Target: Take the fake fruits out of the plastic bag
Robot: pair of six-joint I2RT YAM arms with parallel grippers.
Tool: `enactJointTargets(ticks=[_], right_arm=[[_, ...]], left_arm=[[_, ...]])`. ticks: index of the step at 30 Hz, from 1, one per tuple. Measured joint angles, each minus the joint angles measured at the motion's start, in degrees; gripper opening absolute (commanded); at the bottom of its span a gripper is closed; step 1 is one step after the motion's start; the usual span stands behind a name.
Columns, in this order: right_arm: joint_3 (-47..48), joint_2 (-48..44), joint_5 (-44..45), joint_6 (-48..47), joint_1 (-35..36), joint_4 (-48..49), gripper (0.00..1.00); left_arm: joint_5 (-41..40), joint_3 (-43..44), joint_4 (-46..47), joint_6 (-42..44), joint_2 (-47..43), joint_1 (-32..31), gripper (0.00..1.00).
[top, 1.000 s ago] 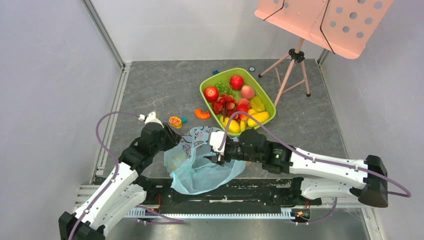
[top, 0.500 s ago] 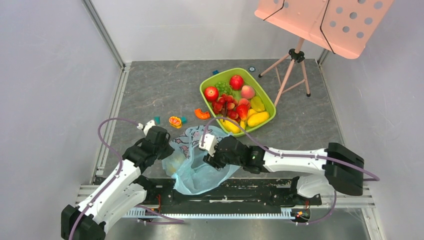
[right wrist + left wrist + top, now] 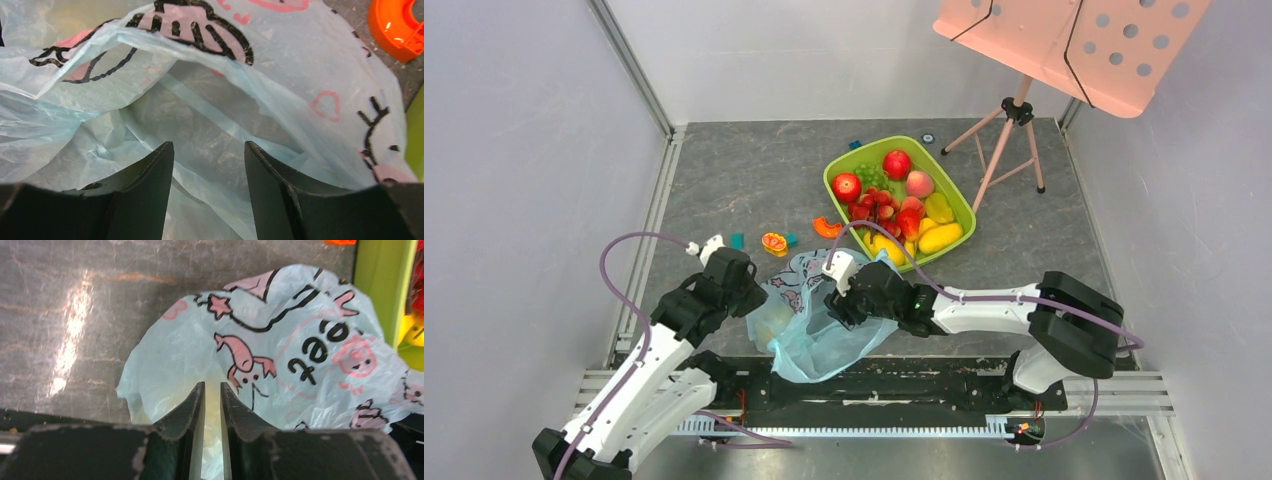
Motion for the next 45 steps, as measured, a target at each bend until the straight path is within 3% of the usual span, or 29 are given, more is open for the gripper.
enactJointTargets(ticks=[14,19,28,39,45], right_arm=[[0.0,2.0,-3.3,2.7,0.0,4.6,0.58],[0.0,2.1,-3.7,2.9,0.0,4.9,0.61],[-0.9,2.1,-6.1,3.1,-0.5,7.2,0.78],[-4.6,5.4,-18.9,6.8,-4.3,18.1,0.98],[-4.9,6.5,-24.2,8.0,-4.3,22.8,0.98]], left_arm=[[-4.9,-0.7,-15.6,-14.5,-4.6,-4.8,0.29],[-3.5,-6.8,-13.6,-17.9,-4.0,-5.7,0.27],[-2.6,-12.7,-7.9,-19.6,-1.6,-6.6,0.25],[-2.5,-15.1,1.2,-19.1,3.6,-6.6,0.23],[-2.1,-15.1,5.7,-16.6,6.7,-6.6,0.2]])
